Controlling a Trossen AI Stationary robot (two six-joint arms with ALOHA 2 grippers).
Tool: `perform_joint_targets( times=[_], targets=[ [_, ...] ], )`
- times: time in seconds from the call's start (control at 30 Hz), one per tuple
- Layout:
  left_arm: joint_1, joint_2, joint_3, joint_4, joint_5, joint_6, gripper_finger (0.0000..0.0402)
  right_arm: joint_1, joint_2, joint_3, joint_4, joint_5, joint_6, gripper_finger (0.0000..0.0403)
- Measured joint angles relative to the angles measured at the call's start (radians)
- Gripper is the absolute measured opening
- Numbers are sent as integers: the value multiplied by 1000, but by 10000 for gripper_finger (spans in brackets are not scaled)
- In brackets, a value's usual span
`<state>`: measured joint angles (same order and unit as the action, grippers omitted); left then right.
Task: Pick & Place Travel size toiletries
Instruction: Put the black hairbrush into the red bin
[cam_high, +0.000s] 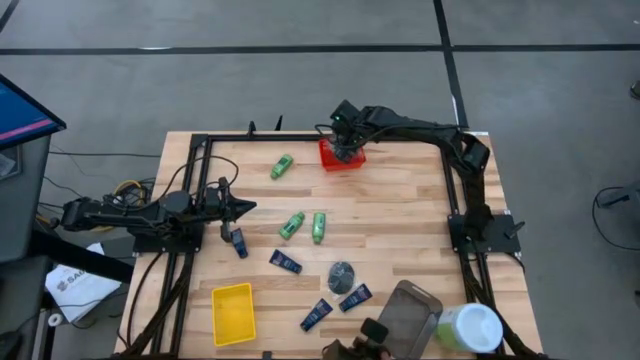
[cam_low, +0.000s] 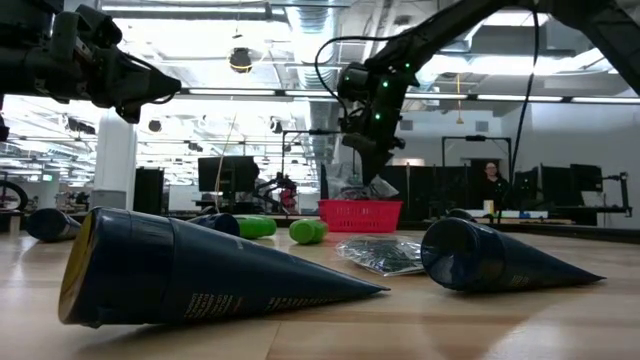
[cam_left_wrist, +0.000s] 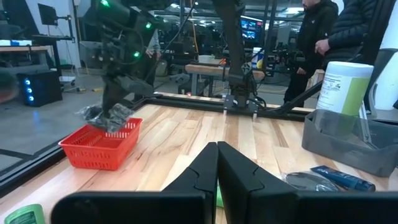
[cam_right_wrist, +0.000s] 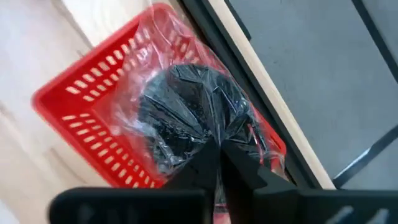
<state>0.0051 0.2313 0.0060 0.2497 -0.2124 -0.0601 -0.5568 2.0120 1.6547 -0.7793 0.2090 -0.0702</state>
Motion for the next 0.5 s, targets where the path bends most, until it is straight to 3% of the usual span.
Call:
perform_joint_targets(
  times=[0.3,0.5],
  targets=[
    [0,0,0,0,0,0,3,7,-4,3,-13,-2,-10,158],
    [0,0,0,0,0,2,3,33,-70,88,-208,-257,-26,224]
  ],
)
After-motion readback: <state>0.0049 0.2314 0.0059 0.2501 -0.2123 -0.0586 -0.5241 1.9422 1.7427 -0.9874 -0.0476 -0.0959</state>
